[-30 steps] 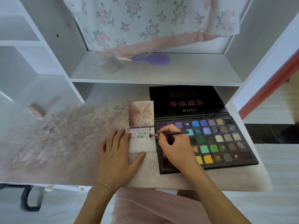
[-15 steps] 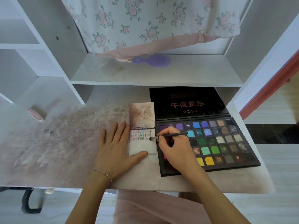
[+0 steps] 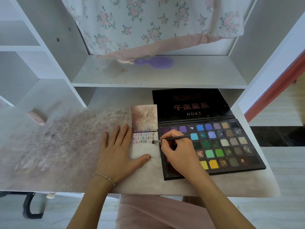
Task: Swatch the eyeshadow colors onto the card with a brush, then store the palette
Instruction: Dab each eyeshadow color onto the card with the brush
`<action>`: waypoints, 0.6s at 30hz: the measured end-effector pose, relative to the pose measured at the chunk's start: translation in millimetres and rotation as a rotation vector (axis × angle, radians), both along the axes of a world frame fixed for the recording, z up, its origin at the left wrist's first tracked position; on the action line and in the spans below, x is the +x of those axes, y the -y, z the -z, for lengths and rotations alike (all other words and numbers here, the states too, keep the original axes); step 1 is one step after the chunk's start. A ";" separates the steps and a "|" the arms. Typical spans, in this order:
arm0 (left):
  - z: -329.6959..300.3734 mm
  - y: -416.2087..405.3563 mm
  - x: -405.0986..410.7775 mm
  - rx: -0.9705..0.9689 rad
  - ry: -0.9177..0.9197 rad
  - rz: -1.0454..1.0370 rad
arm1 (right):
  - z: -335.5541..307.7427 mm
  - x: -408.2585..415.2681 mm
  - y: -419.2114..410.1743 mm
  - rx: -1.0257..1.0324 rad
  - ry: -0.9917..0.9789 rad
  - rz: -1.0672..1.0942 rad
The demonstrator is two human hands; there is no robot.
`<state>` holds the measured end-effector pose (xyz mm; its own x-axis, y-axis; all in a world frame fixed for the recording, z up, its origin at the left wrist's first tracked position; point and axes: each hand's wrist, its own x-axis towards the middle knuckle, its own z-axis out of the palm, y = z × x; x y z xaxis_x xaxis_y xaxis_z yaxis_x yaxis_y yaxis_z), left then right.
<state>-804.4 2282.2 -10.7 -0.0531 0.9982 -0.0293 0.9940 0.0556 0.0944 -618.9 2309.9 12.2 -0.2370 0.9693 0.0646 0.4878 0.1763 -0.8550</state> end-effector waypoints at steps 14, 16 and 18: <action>-0.5 0.3 0.0 0.023 0.008 -0.005 | -3.9 1.8 2.0 0.176 -0.215 0.116; -0.4 0.2 0.2 0.024 0.007 -0.007 | -6.1 8.1 5.9 0.243 -0.283 0.169; 0.3 -0.8 1.1 0.022 0.009 -0.012 | -5.7 17.0 12.4 0.273 -0.334 0.223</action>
